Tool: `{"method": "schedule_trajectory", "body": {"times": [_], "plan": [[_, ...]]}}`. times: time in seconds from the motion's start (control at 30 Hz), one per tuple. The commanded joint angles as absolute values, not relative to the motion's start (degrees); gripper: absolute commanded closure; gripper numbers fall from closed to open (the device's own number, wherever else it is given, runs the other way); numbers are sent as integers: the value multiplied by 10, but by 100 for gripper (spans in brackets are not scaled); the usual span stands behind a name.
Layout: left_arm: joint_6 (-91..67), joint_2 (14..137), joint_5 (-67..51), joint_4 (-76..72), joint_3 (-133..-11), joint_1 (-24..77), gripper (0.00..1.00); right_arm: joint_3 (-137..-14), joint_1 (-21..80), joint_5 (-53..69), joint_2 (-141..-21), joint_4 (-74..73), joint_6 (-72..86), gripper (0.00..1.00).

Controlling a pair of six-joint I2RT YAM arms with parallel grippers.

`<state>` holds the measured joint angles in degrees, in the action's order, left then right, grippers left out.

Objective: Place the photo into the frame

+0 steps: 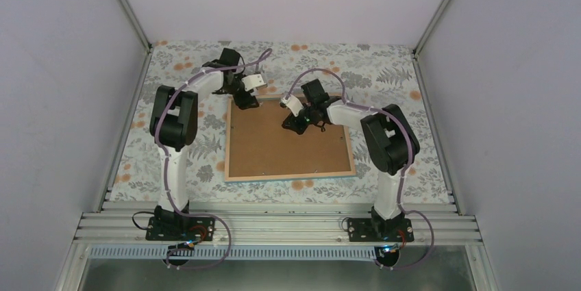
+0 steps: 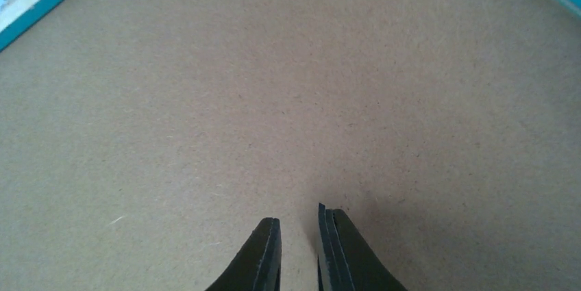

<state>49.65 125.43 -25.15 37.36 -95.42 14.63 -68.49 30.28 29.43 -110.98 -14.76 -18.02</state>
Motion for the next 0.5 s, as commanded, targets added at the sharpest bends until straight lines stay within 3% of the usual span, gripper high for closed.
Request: {"method": "schedule_trajectory", "body": {"times": [0.0, 0.3, 0.47], "plan": [[482, 1272, -280, 365, -973, 152, 29, -702, 299, 302, -1138, -140, -157, 86], [466, 1317, -281, 382, -1010, 155, 31, -688, 287, 294, -1147, -143, -157, 86], [477, 1323, -253, 380, -1005, 156, 43, -683, 286, 290, -1143, -145, -158, 87]]}}
